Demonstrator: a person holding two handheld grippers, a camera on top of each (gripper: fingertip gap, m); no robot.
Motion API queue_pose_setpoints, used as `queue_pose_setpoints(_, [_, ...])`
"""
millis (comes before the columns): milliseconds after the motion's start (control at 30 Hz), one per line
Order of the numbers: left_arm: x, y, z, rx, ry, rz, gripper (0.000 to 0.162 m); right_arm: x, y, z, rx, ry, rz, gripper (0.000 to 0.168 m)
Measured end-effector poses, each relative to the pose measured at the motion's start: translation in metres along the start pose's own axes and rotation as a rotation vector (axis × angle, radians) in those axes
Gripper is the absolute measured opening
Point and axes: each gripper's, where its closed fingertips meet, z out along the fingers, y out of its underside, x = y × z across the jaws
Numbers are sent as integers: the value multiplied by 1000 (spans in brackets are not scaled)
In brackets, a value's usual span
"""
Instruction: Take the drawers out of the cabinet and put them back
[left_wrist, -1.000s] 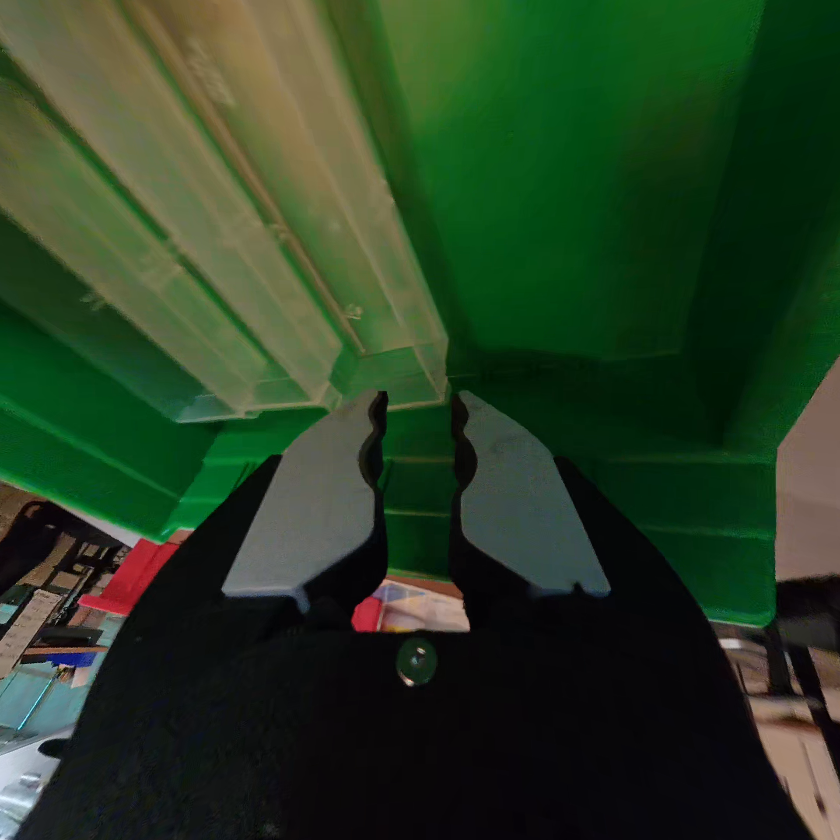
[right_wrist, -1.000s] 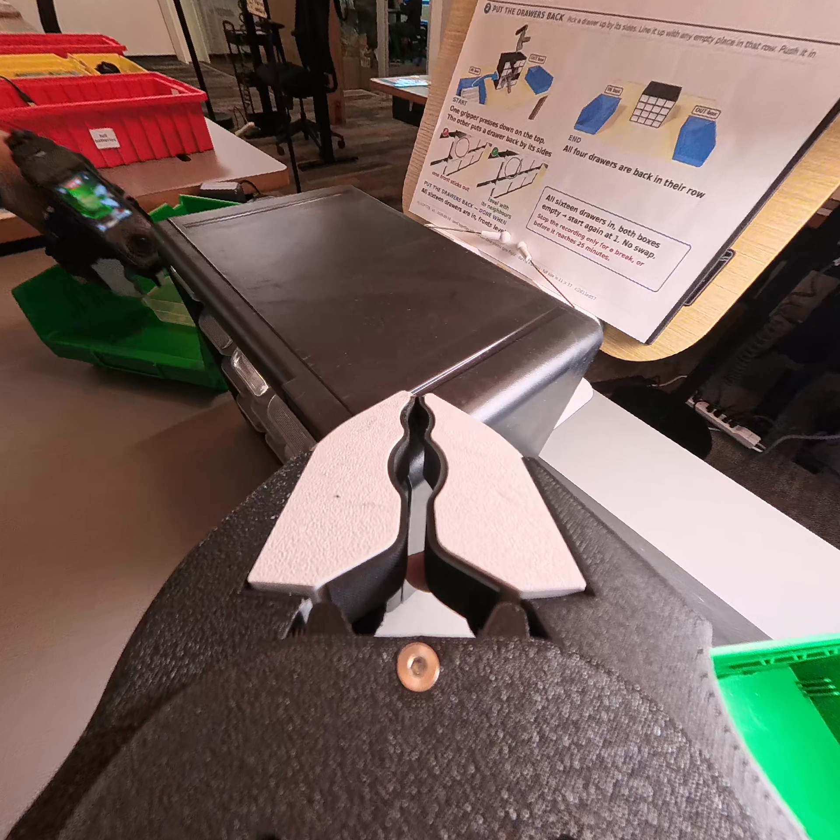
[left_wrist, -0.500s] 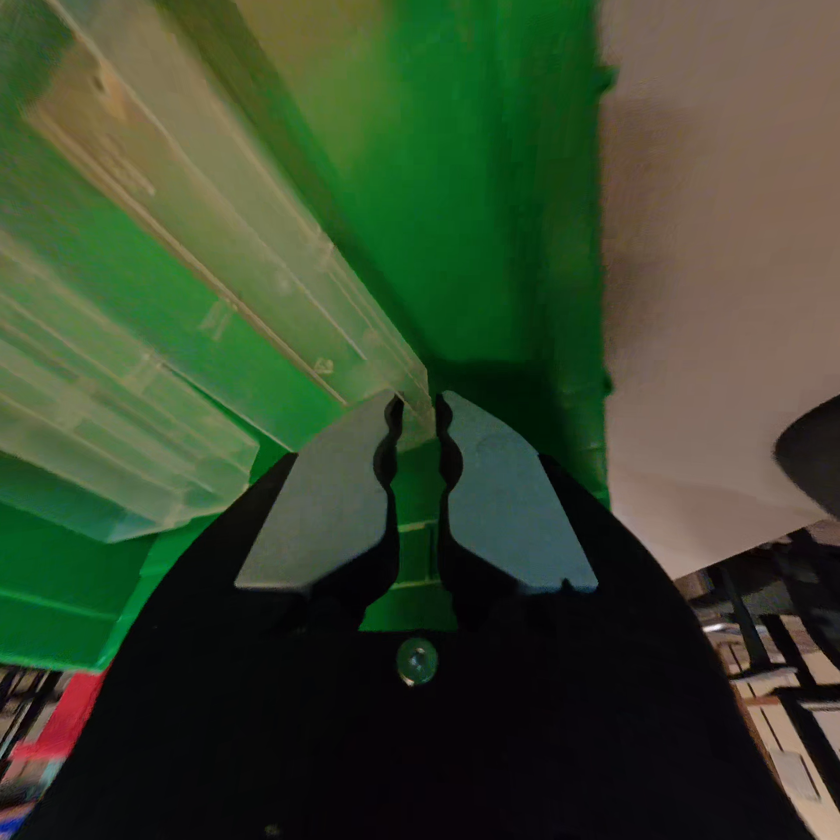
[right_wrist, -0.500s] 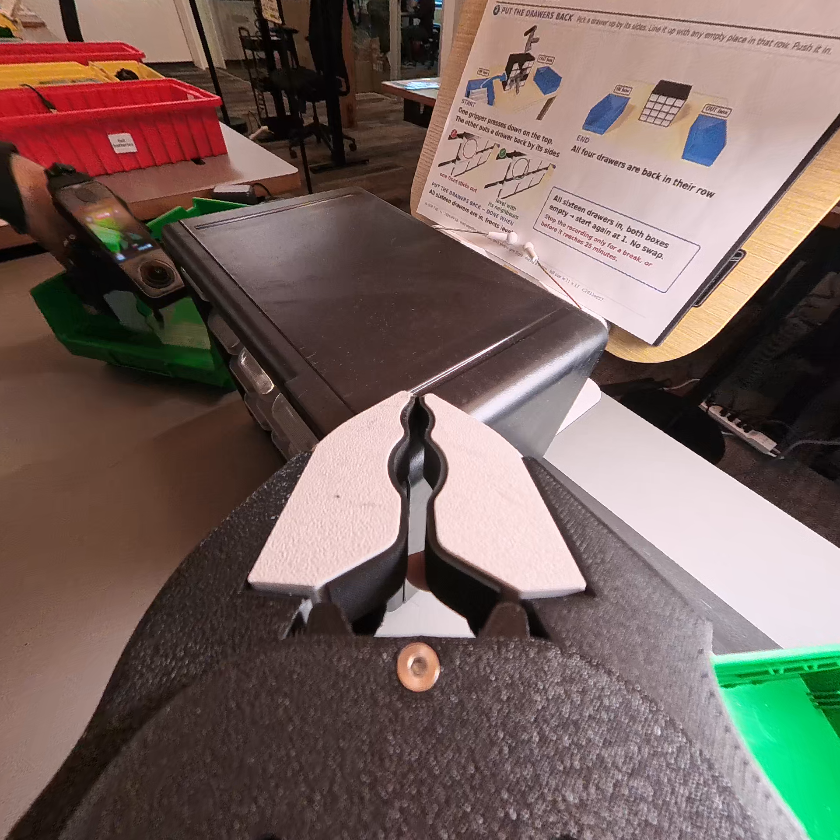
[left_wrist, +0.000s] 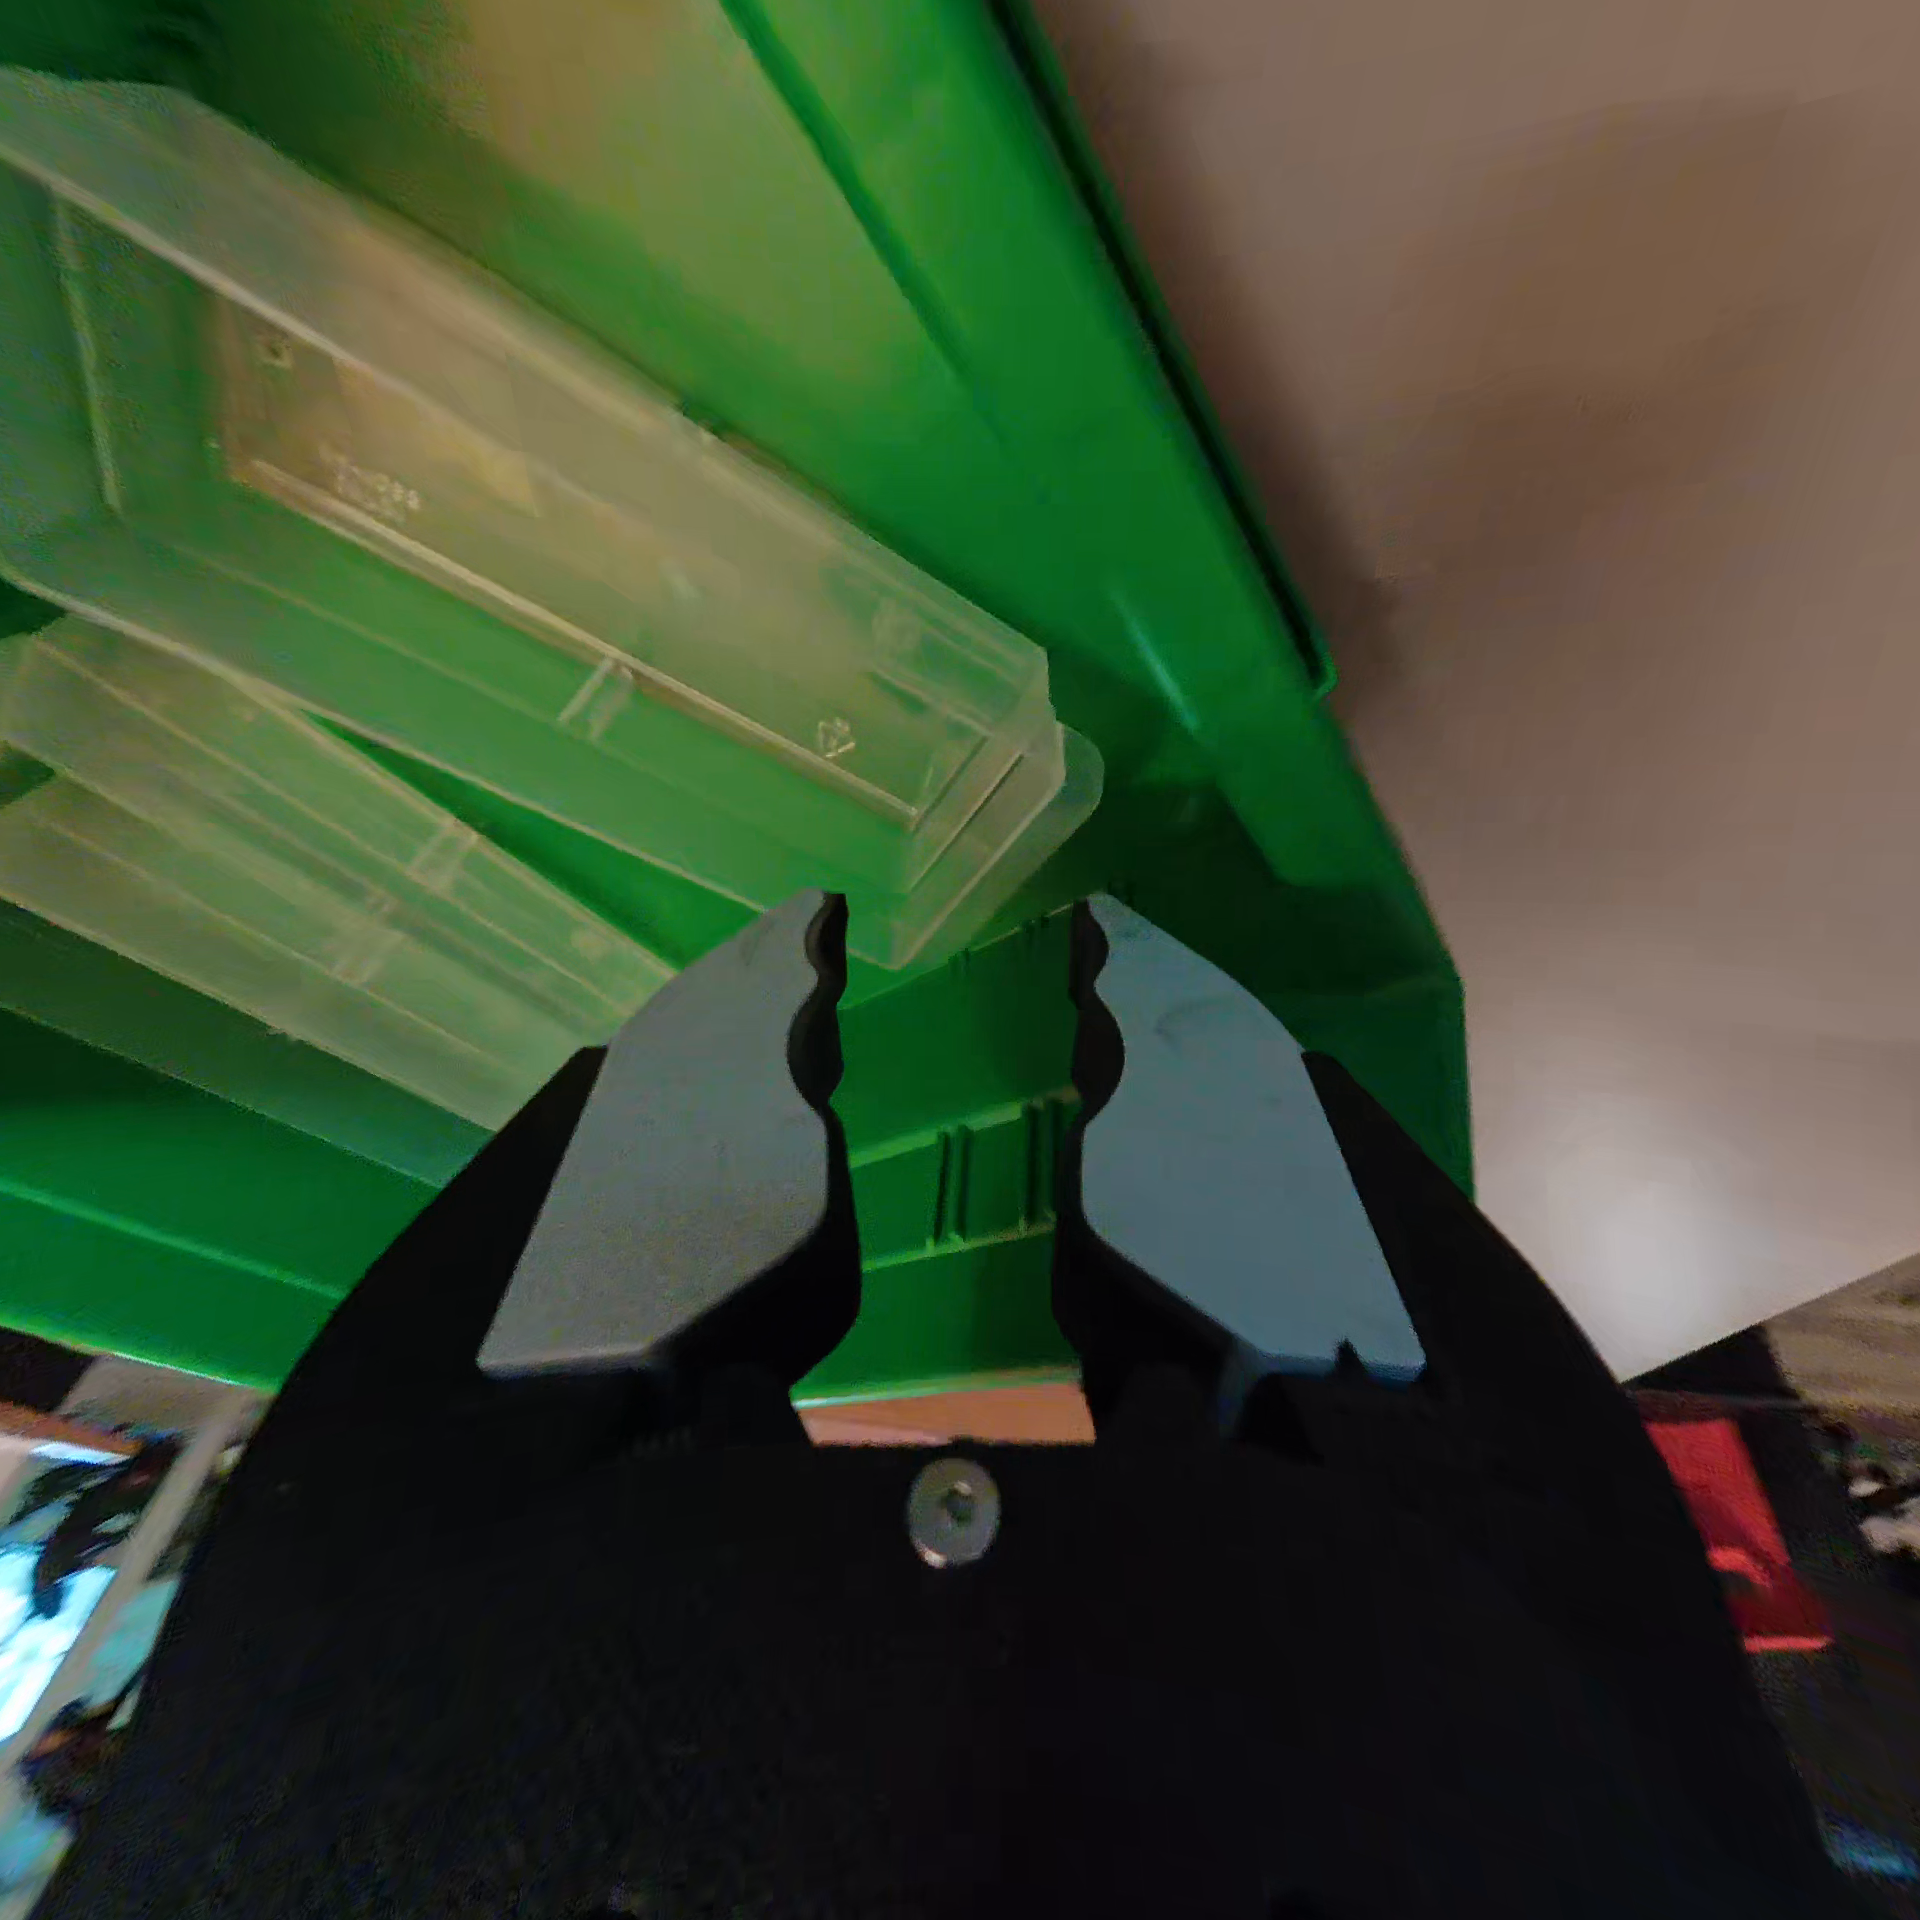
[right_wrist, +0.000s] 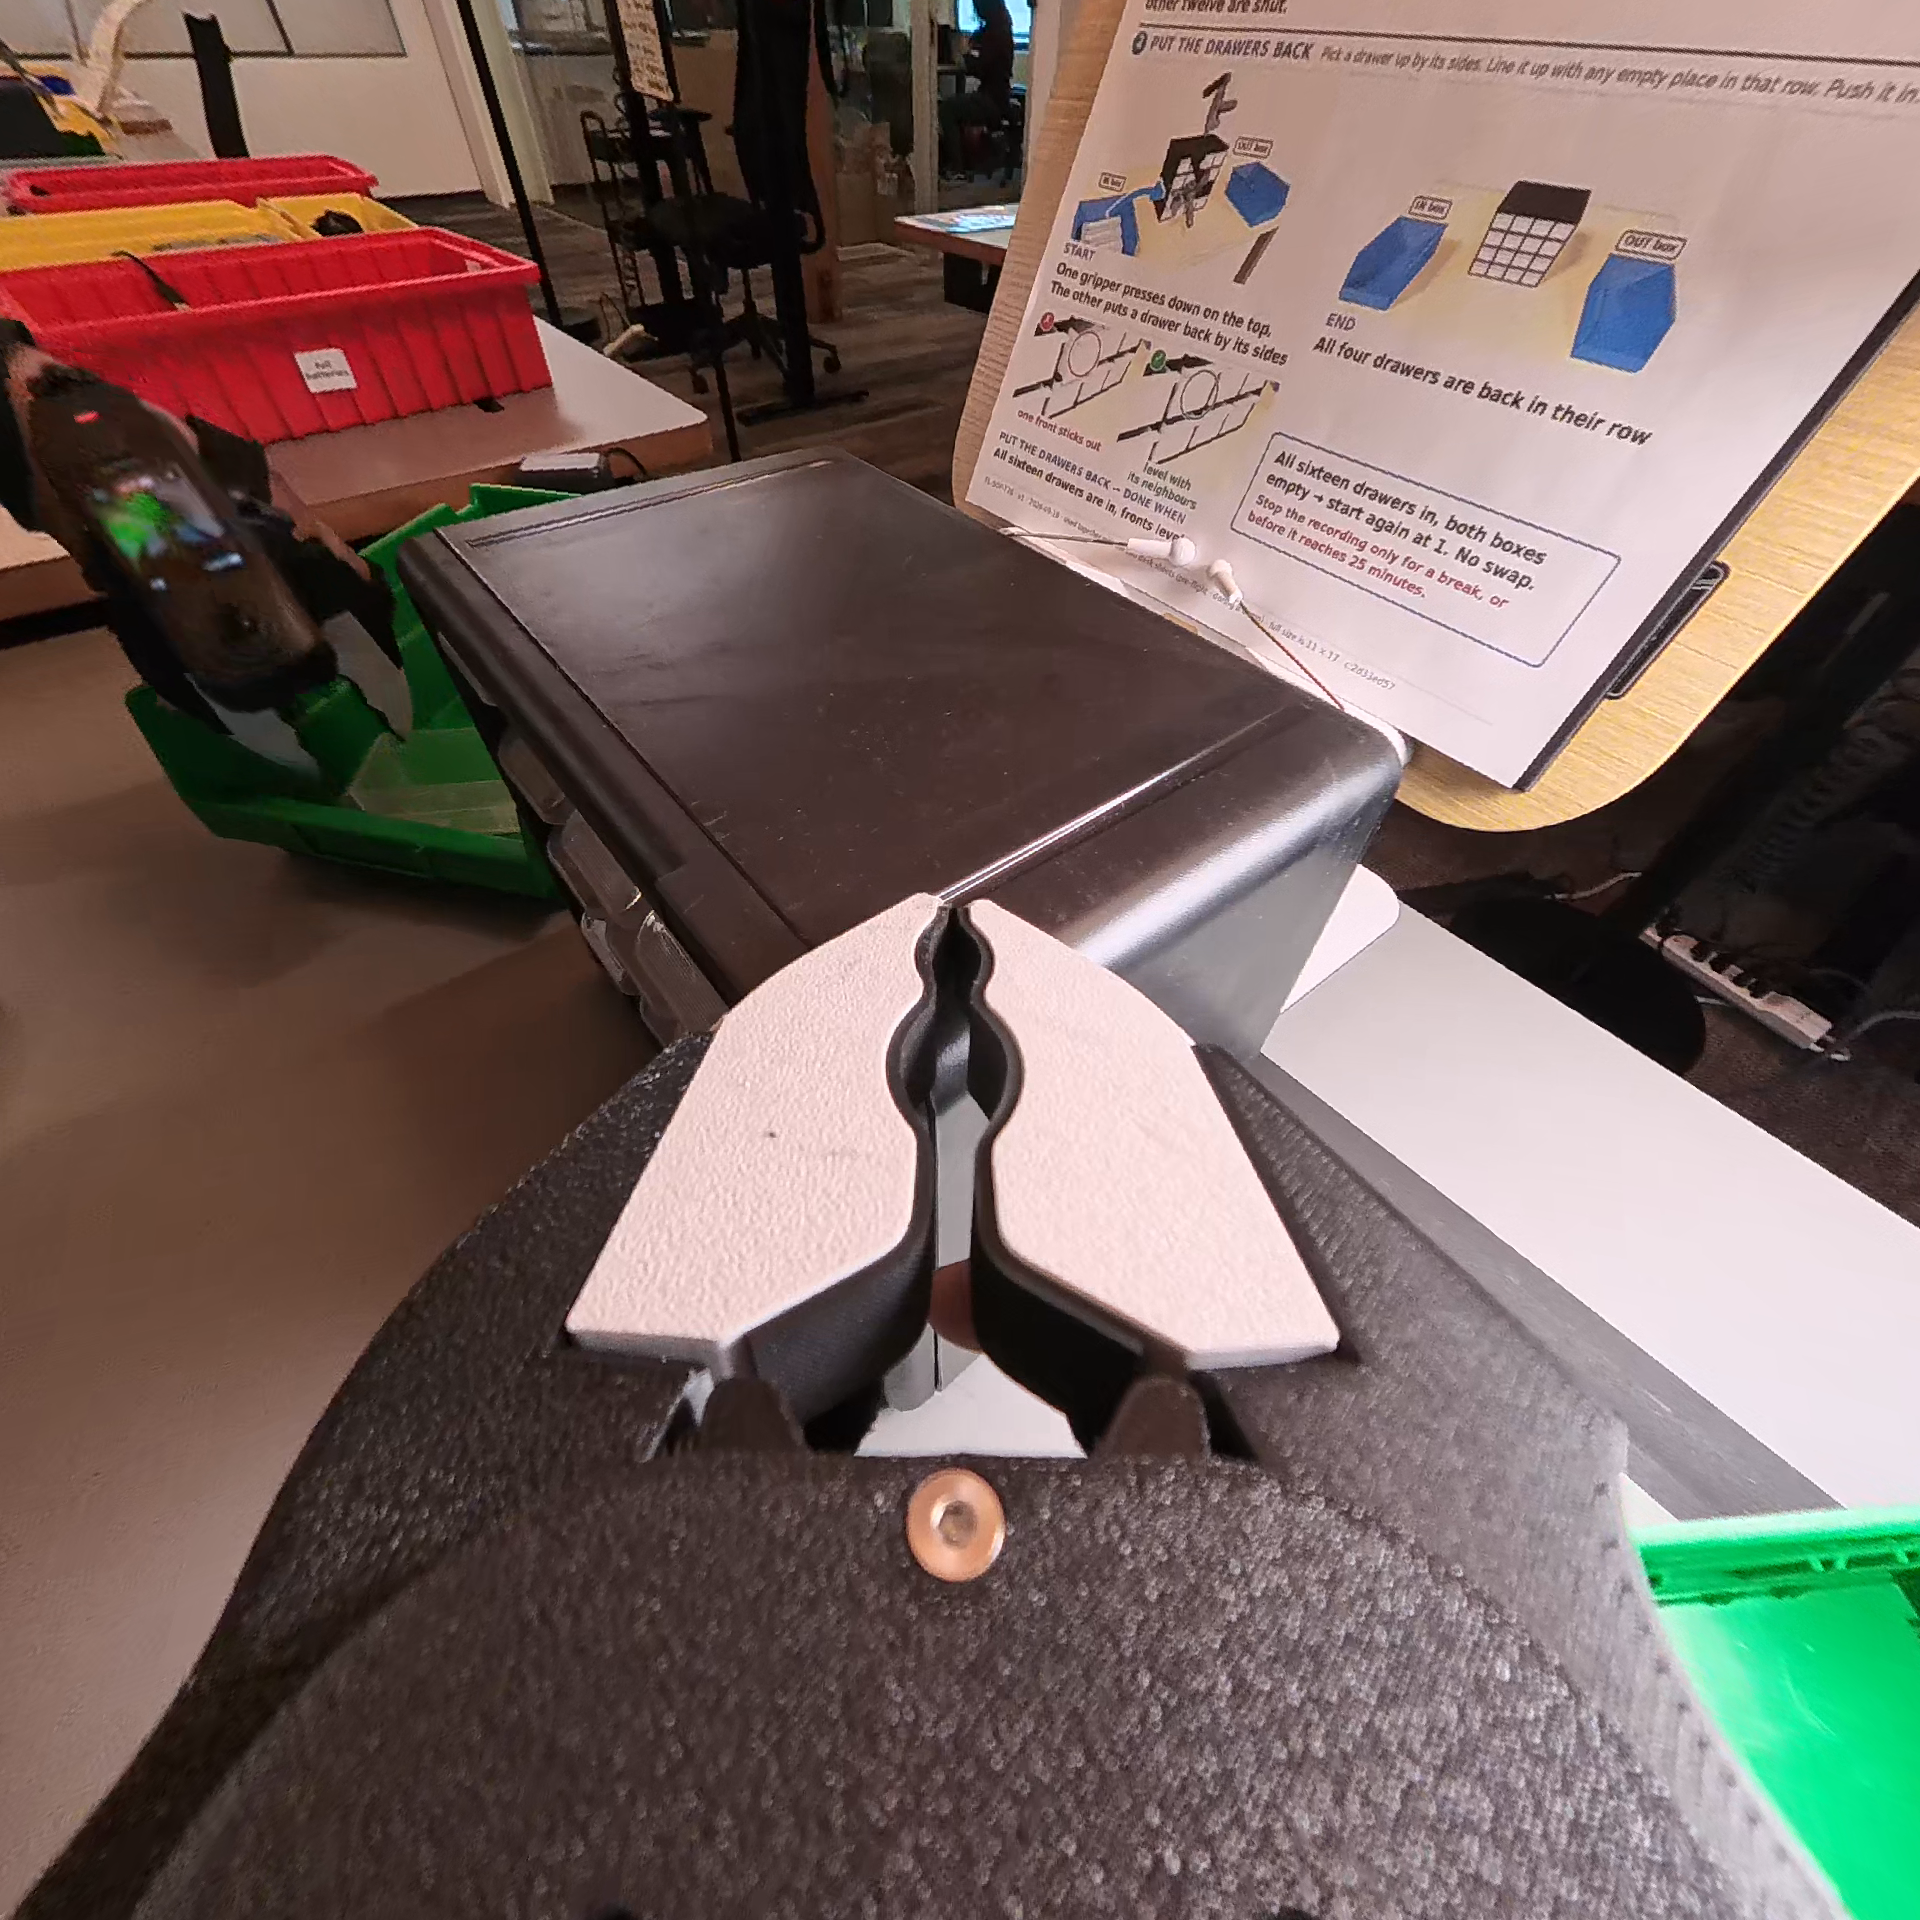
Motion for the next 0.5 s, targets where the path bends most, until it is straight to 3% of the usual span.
queue_pose_setpoints(200, [-2, -2, 21, -76, -92, 126, 43, 0, 0, 0, 3, -2, 1, 0])
queue_pose_setpoints(300, [-3, -3, 20, -49, -117, 108, 24, 0, 0, 0, 6, -10, 5, 0])
queue_pose_setpoints(500, [-14, -16, -20, 153, -273, 8, 22, 0, 0, 0, 5, -12, 2, 0])
